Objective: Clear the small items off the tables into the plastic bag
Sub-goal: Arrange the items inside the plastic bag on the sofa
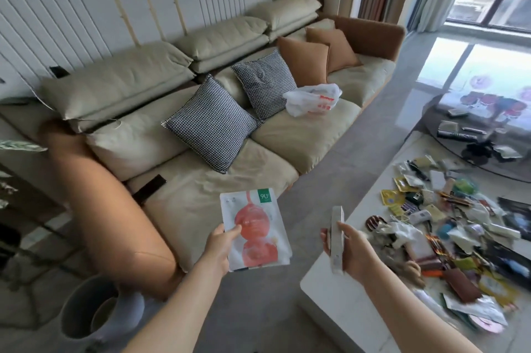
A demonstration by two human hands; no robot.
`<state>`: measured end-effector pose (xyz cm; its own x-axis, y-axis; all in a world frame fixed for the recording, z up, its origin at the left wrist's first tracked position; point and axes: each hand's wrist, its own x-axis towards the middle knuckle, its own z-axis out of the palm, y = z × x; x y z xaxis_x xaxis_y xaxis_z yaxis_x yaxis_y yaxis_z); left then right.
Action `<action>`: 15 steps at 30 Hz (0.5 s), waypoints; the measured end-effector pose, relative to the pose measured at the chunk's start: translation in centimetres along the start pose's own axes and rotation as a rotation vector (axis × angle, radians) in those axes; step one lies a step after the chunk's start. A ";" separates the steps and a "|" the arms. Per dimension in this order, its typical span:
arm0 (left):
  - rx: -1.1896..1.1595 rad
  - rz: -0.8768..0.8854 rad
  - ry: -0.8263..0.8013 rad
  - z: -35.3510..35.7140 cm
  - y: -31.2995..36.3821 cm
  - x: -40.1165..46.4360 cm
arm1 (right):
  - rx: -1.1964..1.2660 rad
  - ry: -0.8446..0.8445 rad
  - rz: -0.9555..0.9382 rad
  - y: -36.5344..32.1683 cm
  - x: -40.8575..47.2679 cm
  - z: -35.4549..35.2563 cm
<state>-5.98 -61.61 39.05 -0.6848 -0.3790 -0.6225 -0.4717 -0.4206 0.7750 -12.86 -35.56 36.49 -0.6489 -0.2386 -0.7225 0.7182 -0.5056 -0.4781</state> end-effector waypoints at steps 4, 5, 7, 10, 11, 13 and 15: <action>0.000 -0.014 -0.012 -1.3 1.6 2.3 | -0.049 0.038 -0.018 0.7 1.6 3.0; -0.005 -0.021 -0.013 -1.4 1.8 3.0 | -0.064 0.055 -0.018 0.6 2.1 3.7; -0.007 -0.027 -0.012 -1.6 2.4 4.3 | -0.087 0.078 -0.015 0.2 3.5 4.9; -0.012 -0.015 0.018 -1.1 3.9 6.5 | -0.068 0.073 -0.021 -1.1 6.0 6.8; -0.007 -0.007 0.033 -0.9 4.6 7.2 | -0.050 0.065 -0.017 -1.6 6.8 7.5; 0.008 -0.001 0.036 -0.1 6.2 8.9 | -0.026 0.047 -0.010 -2.8 8.4 8.8; 0.020 0.007 0.027 0.9 7.8 10.8 | -0.020 0.043 -0.014 -4.2 10.1 9.8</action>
<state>-17.57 -68.24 38.52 -0.6733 -0.4041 -0.6192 -0.4781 -0.4008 0.7815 -24.84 -43.95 36.10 -0.6476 -0.1955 -0.7364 0.7145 -0.4916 -0.4978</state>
